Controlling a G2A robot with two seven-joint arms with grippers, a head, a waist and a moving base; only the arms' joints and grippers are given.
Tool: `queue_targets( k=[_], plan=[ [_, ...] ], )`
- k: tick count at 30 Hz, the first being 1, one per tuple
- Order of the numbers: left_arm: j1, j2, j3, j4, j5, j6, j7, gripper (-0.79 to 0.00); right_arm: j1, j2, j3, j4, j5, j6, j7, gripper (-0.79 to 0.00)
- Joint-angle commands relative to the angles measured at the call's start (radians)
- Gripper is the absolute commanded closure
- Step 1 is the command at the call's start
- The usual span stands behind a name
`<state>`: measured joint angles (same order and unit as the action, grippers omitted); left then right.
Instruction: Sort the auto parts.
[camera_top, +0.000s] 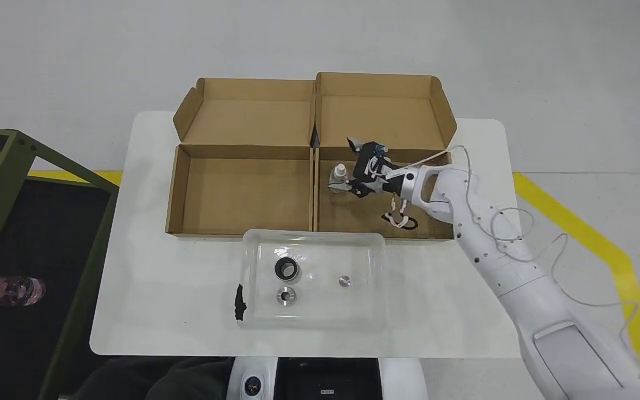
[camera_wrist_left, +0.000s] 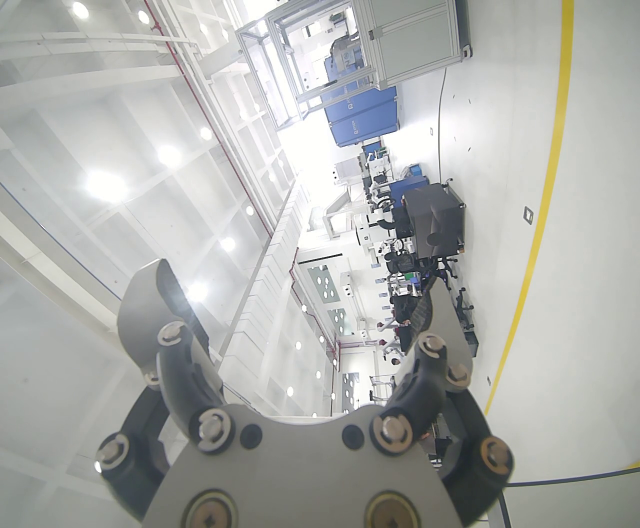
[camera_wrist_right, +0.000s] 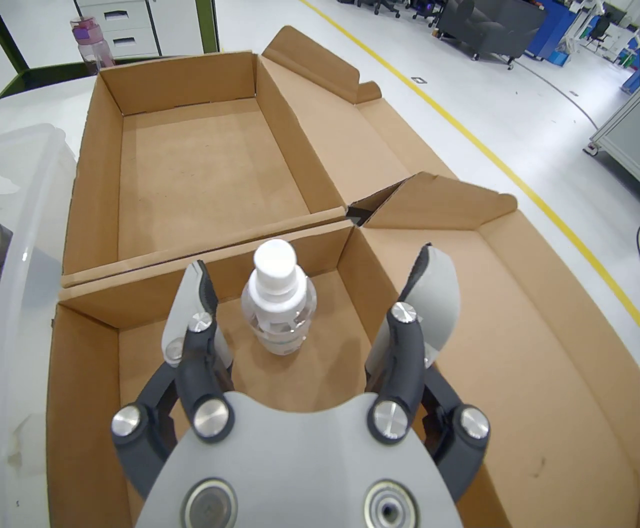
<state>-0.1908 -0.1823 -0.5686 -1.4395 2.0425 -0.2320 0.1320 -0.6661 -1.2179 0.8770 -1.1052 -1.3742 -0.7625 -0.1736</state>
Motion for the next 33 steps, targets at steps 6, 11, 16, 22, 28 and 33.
queue_targets(
  k=[6,11,16,22,28,33],
  plan=[
    [0.000,0.000,0.000,0.000,0.000,0.000,0.000,-0.785,-0.015,0.019,0.062,-0.093,0.012,-0.040,0.044,-0.785],
    [0.000,0.000,0.000,0.000,0.000,0.000,0.000,-0.785,-0.045,0.033,0.103,-0.183,0.053,-0.082,0.110,-0.785],
    [0.000,0.000,0.000,0.000,0.000,0.000,0.000,-0.785,-0.086,0.047,0.147,-0.286,0.111,-0.111,0.208,-0.785],
    [0.000,0.000,0.000,0.000,0.000,0.000,0.000,-0.785,-0.153,0.066,0.193,-0.427,0.211,-0.129,0.380,-0.785],
    [0.000,0.000,0.000,0.000,0.000,0.000,0.000,-0.785,-0.239,0.084,0.224,-0.583,0.312,-0.118,0.542,-0.785],
    [0.000,0.000,0.000,0.000,0.000,0.000,0.000,-0.785,-0.302,0.102,0.238,-0.713,0.340,-0.139,0.682,-0.785]
  ],
)
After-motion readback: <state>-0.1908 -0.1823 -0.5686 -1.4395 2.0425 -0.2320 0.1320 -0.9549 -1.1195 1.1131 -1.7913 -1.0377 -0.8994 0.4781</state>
